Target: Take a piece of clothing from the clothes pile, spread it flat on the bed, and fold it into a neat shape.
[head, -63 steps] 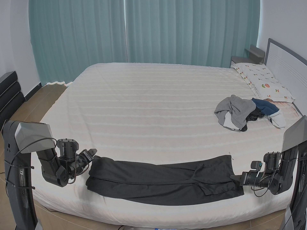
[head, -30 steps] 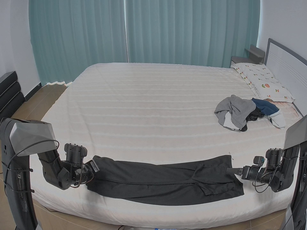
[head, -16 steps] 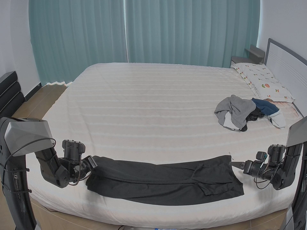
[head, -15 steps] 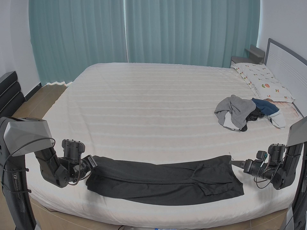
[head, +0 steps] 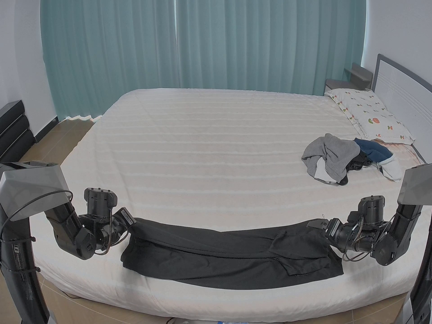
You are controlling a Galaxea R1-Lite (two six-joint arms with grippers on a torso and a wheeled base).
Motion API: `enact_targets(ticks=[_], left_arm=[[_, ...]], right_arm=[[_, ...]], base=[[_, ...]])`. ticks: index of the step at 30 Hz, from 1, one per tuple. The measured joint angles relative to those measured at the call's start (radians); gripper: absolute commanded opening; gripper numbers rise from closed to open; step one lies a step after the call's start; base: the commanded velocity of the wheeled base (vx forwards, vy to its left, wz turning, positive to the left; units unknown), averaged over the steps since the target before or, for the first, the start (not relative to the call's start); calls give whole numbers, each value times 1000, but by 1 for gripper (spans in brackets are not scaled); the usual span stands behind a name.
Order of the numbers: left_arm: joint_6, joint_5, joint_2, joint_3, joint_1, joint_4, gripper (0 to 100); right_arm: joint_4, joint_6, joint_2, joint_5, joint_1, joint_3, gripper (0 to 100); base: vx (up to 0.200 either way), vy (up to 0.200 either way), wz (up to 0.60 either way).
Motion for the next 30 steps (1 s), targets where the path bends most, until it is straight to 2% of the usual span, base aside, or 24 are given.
enact_targets(ticks=[6, 12, 24, 30], left_arm=[[-18, -1, -3, -7, 0, -4, 0], [-28, -3, -3, -11, 0, -5, 0], [-29, -3, 1, -14, 1, -7, 0], [-29, -3, 2, -14, 1, -7, 0]], right_arm=[[195, 120, -68, -78, 93, -1, 100], [225, 212, -74, -166, 170, -6, 100], [216, 248, 1, -202, 194, -19, 100], [214, 262, 22, -243, 195, -43, 100]], base=[[0, 0, 0], [0, 0, 0], [0, 0, 0], [0, 0, 0]])
